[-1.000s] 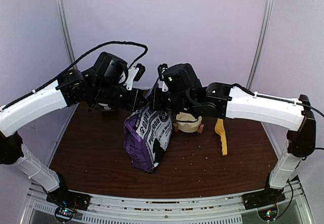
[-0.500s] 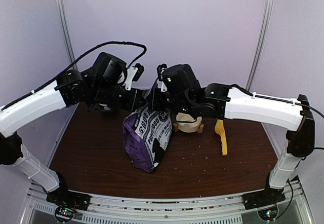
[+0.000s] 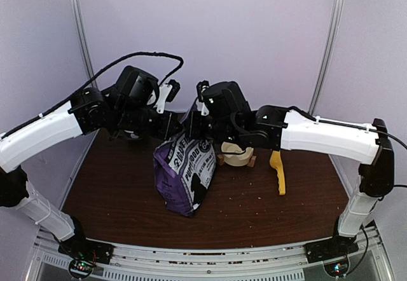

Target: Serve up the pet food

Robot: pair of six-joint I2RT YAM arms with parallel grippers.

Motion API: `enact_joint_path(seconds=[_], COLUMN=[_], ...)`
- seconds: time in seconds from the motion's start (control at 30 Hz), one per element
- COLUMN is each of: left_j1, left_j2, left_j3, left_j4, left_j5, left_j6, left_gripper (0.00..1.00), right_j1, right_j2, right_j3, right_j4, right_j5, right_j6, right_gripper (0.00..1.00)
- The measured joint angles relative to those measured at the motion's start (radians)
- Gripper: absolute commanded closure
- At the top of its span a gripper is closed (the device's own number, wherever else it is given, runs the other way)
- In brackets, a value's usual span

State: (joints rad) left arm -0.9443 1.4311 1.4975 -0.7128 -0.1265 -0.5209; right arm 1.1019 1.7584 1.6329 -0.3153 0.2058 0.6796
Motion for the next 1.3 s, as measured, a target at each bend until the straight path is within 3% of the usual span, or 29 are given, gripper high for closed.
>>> enact_joint_path(seconds=[1.03, 1.3], left_j1=[0.001, 0.016], left_j2=[-0.018, -0.064], left_j3=[-0.020, -0.021], left_j4=[-0.010, 0.005], left_j5=[-0.036, -0.079], left_j6=[0.000, 0.000], left_gripper=[1.00, 1.00], right_j1=[0.002, 0.003], right_j2=[0.035, 0.077], right_j3=[0.008, 0.001], right_j4=[0.028, -0.037], right_j5=[-0.001, -0.005], right_j6=[0.003, 0.002], right_gripper=[1.00, 1.00])
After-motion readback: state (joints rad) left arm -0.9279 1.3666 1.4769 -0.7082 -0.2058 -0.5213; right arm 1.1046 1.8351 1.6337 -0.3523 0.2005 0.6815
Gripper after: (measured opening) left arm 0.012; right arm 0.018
